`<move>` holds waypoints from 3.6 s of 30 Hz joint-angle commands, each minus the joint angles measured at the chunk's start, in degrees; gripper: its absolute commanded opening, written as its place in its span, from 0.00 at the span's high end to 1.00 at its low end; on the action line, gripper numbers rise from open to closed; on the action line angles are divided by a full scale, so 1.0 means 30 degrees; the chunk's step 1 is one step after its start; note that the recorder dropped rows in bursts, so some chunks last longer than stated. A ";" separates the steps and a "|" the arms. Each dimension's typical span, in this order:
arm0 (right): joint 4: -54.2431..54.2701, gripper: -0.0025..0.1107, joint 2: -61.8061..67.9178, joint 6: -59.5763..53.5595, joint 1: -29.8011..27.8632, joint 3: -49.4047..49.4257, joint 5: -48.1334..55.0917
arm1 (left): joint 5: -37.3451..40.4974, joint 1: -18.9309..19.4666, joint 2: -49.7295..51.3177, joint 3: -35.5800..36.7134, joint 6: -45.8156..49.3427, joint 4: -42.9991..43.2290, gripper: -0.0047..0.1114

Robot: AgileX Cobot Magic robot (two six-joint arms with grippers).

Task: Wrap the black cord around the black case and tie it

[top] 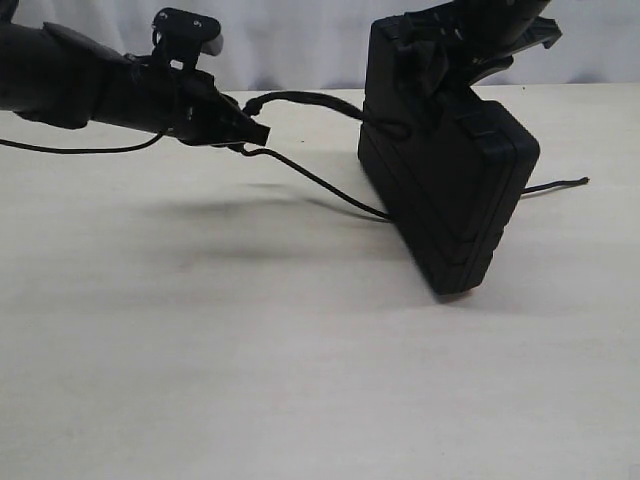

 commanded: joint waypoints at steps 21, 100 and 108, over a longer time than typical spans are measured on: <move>-0.0348 0.94 -0.0181 -0.0200 -0.0094 0.0022 -0.0208 | -0.1886 -0.2031 -0.0131 0.0086 0.6765 -0.5989 0.96; 0.0364 0.75 -0.0181 -0.0688 -0.0094 0.0022 -0.0208 | -0.6976 -0.5769 -0.0171 -0.0434 1.5581 -0.5939 0.96; 0.0320 0.69 -0.0435 -0.1074 -0.0094 0.0022 -0.0208 | -0.6786 -0.5769 -0.0171 -0.0434 1.5581 -0.5680 0.96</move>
